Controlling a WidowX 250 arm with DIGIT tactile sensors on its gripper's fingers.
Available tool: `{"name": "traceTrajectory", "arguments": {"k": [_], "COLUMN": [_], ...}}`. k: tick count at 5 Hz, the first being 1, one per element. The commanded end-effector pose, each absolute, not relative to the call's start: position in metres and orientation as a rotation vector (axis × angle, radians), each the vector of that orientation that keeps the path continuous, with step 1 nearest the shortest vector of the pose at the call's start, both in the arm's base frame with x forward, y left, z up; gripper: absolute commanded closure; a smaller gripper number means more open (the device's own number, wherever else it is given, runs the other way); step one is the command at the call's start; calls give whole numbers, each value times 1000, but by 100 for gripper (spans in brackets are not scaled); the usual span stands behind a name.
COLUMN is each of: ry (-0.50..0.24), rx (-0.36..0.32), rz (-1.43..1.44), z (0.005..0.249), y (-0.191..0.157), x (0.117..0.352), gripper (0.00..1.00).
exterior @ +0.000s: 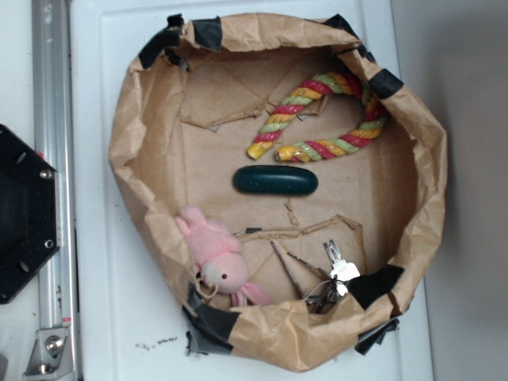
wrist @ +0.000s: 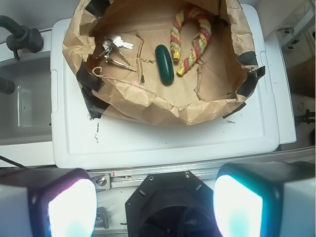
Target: Grab the multicolored rope.
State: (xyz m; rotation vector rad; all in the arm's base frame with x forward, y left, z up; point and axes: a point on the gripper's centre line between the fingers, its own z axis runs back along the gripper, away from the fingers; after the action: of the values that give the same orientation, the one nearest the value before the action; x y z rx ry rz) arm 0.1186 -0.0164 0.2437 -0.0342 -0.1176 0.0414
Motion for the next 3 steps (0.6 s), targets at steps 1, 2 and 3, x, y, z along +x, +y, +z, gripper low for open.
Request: {"name": "traceTrajectory", "arguments": {"k": [1, 2, 3], "ry": [-118, -267, -324], "rx": [-34, -46, -17], "rz": [41, 7, -108], "z": [244, 221, 193], "y": [-16, -13, -14], "x": [119, 169, 211], "gripper": [0, 0, 0]}}
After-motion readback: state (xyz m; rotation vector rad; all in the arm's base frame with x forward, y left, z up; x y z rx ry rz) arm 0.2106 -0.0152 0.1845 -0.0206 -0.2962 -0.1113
